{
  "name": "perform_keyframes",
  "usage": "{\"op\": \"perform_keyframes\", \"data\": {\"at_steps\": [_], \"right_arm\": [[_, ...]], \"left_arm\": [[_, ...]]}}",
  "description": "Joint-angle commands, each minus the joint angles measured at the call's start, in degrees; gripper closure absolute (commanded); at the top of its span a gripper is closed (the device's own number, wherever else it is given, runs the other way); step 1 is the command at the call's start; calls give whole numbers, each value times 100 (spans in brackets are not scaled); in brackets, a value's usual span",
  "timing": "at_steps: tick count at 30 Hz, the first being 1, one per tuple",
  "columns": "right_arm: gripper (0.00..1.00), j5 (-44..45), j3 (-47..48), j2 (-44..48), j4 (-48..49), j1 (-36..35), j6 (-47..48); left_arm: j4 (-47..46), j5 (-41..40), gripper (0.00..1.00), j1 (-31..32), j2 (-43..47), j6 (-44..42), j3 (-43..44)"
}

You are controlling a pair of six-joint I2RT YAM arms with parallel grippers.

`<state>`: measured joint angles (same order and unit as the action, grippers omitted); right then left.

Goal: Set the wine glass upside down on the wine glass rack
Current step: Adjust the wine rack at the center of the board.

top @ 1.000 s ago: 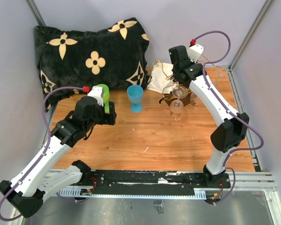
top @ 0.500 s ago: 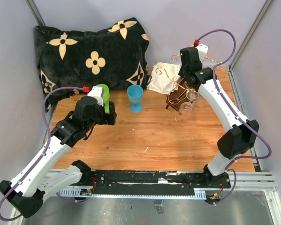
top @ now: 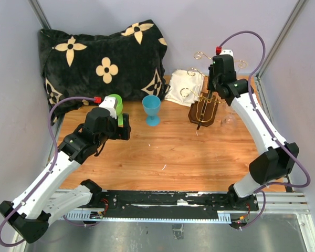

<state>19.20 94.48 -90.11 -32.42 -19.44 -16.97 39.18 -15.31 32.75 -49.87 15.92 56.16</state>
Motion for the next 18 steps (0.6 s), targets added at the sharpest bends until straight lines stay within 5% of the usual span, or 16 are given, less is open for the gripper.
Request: {"op": "perform_keyframes", "data": {"at_steps": [1, 18], "right_arm": [[86, -345, -153, 326, -71, 182, 892], [95, -846, -148, 552, -508, 313, 2236]], "left_arm": [[-59, 41, 0, 3, 11, 25, -44], [-55, 28, 0, 3, -30, 7, 60]]}}
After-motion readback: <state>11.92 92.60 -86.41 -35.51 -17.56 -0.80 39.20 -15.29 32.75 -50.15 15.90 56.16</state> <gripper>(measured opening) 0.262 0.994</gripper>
